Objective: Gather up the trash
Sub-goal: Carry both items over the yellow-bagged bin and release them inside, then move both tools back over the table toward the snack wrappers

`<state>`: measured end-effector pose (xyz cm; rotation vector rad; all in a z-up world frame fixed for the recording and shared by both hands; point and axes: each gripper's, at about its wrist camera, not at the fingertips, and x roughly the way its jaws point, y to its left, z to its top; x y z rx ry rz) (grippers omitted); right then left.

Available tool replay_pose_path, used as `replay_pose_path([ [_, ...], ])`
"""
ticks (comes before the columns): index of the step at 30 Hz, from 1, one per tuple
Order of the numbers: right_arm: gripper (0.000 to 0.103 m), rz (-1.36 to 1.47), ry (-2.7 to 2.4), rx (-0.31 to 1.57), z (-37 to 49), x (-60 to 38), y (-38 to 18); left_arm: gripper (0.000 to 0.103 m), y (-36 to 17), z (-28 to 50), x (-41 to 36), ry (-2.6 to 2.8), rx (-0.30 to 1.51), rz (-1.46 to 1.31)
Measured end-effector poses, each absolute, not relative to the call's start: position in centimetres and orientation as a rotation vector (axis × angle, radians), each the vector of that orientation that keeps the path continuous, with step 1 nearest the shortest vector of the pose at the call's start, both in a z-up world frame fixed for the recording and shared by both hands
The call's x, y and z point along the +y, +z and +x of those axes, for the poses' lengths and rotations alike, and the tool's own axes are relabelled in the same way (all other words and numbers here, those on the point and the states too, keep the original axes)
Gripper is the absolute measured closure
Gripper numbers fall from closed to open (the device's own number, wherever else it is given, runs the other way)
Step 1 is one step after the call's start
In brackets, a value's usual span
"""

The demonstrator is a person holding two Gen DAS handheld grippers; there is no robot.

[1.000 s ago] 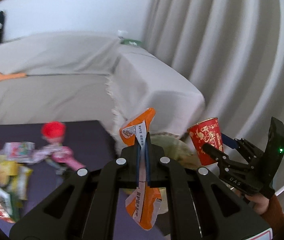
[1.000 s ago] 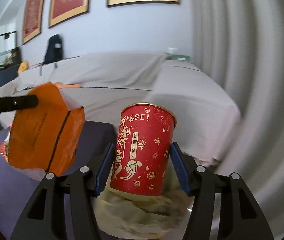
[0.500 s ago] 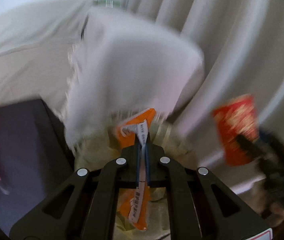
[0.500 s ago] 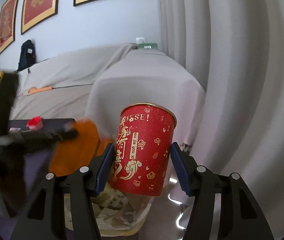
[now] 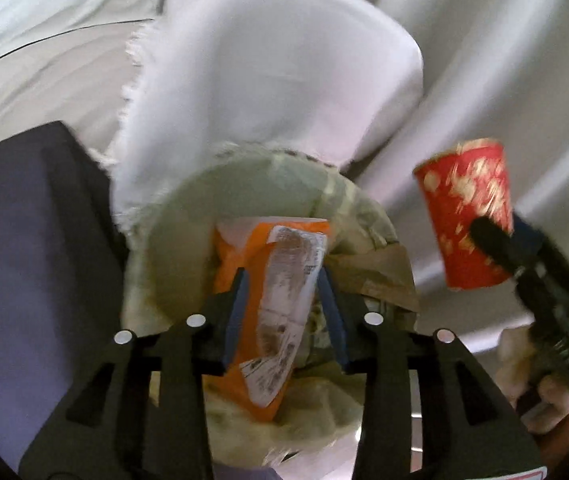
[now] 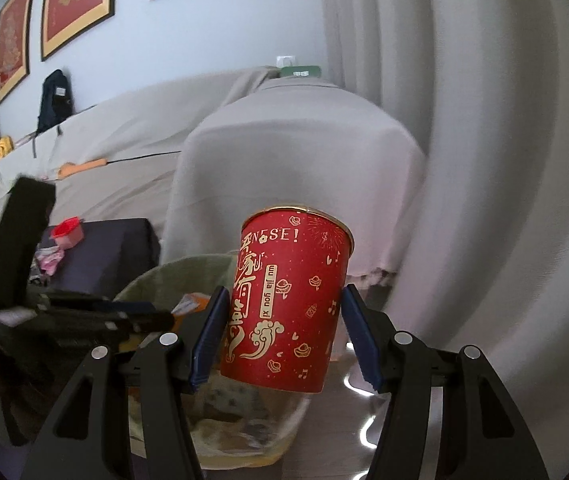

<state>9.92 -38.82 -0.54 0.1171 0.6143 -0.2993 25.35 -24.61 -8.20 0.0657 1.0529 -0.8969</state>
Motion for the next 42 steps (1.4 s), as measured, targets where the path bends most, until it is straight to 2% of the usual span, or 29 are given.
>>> replay_pose_path([
  [6, 0.048, 0.121, -0.185, 0.630, 12.8, -35.6, -1.3, 0.064, -5.8, 26.4, -21.0, -0.721, 0.965, 0.090],
  [14, 0.048, 0.165, -0.152, 0.968, 18.2, -34.5, -9.6, 0.064, -5.6, 25.1, -16.4, -0.602, 0.949, 0.130],
  [23, 0.048, 0.081, -0.176, 1.131, 18.9, -33.2, -10.9, 0.061, -3.5, 23.6, -12.4, -0.610, 0.891, 0.088],
  [28, 0.046, 0.067, -0.200, 1.085, 18.2, -32.1, -8.9, 0.060, -2.6, 23.4, -8.7, -0.598, 0.870, 0.044],
  [29, 0.040, 0.057, -0.218, 1.068, 17.9, -31.8, -8.3, 0.060, -2.5, 23.5, -7.6, -0.590, 0.867, 0.030],
  [38, 0.037, 0.050, -0.244, 0.784, 15.3, -28.1, 1.0, 0.060, -1.3, 23.9, 2.6, -0.469, 0.811, -0.039],
  [42, 0.036, 0.021, -0.162, 0.756, 16.1, -23.7, 3.0, 0.060, -1.1, 23.8, 7.2, -0.404, 0.786, -0.064],
])
